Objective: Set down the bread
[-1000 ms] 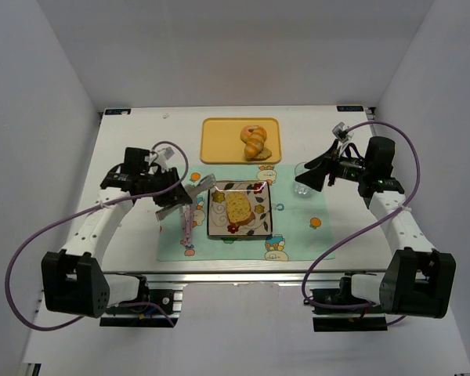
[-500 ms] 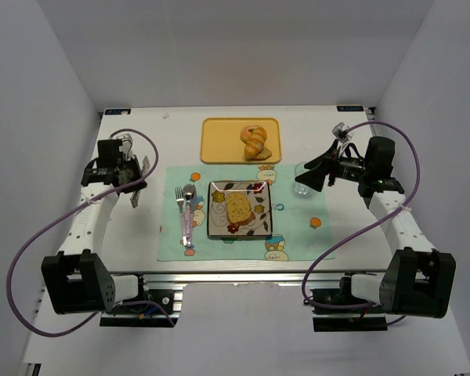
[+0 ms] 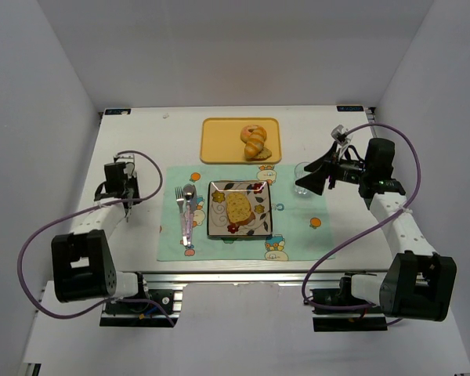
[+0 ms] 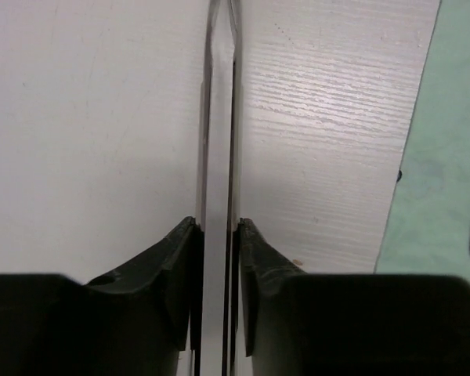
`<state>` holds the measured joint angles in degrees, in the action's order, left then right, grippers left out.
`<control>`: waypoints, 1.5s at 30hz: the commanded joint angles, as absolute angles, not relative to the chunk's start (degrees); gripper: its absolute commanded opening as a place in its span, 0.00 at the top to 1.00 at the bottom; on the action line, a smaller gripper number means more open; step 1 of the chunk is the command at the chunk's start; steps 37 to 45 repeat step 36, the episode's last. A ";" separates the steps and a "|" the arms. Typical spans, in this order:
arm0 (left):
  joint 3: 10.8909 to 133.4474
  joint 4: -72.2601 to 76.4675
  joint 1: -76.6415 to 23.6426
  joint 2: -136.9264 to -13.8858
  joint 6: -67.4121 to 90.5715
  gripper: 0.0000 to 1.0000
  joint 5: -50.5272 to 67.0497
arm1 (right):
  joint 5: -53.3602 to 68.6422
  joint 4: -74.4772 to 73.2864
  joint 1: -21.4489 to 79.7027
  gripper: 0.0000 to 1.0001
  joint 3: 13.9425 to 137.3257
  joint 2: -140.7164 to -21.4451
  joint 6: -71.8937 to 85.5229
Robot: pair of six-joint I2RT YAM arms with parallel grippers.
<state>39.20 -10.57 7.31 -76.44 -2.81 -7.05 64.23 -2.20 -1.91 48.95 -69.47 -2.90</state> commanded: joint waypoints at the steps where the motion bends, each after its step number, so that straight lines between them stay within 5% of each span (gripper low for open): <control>1: 38.85 -3.86 8.78 -79.09 -7.20 0.61 -3.89 | 64.95 -3.69 -2.29 0.11 49.13 -68.11 -4.66; 6: 38.32 -4.48 10.37 -82.09 -8.96 0.45 -1.06 | 64.86 -4.83 -2.29 0.11 49.92 -68.73 -5.10; 15: 39.99 -5.89 12.65 -83.23 -9.15 0.40 -0.79 | 64.42 -4.92 -2.29 0.11 51.59 -70.49 -5.18; 22: 41.49 -4.84 13.45 -77.35 -0.71 0.14 -5.62 | 63.37 -10.26 -2.29 0.11 53.87 -71.98 -8.78; 28: 44.82 -10.01 13.45 -71.55 10.96 0.02 -5.81 | 42.19 -9.77 -2.29 0.11 55.64 -72.17 2.66; 36: 50.18 -20.21 13.45 -59.44 18.37 0.02 7.55 | 32.43 -8.00 -2.37 0.11 60.89 -73.20 3.95; 45: 50.18 -20.21 13.45 -59.44 18.37 0.02 7.55 | 32.43 -8.00 -2.37 0.11 60.89 -73.20 3.95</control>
